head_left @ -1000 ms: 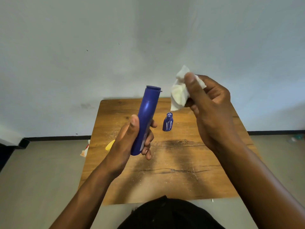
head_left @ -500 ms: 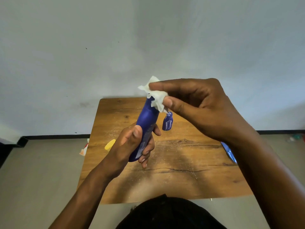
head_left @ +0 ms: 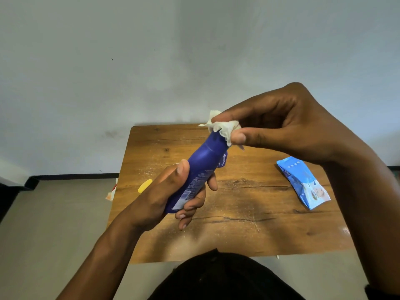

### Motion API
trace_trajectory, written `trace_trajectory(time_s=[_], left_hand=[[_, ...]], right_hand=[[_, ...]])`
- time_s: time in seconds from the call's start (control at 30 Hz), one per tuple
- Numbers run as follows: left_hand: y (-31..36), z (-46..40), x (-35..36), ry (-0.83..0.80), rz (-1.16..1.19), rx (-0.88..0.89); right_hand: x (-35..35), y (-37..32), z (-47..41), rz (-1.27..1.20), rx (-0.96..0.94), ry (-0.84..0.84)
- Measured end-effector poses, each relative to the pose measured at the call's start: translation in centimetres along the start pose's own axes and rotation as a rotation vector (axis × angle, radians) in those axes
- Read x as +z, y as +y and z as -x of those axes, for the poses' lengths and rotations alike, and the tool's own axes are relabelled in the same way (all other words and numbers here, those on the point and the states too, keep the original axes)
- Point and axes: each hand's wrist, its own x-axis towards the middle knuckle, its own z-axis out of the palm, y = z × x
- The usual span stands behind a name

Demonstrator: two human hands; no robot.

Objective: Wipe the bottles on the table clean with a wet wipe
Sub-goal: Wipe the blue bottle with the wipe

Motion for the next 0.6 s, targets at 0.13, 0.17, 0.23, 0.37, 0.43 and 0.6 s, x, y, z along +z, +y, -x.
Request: trace_trajectory(time_s=[0.13, 0.17, 0.23, 0.37, 0.43, 0.6], left_hand=[[0.04, -0.14, 0.27, -0.014, 0.004, -0.036], [0.06, -0.12, 0.31, -0.025, 0.018, -0.047], [0.07, -0.10, 0.42, -0.075, 0.074, -0.072], [0.10, -0.04, 0.52, -0.224, 0.239, -0.109], [0.15, -0.11, 0.64, -0.289, 0.296, -0.124], [0.31, -0.50, 1.04, -0.354, 0.365, -0.101]], right_hand=[[0.06, 0.08, 0.35, 0.022, -0.014, 0.033], [0.12, 0.09, 0.39, 0.032, -0.024, 0.035], [0.06, 0.08, 0.46, 0.023, -0.037, 0.029], [-0.17, 0.05, 0.49, -0.008, -0.052, 0.016], [0.05, 0.02, 0.53, 0.016, -0.083, 0.030], [0.26, 0.05, 0.50, -0.025, -0.141, 0.043]])
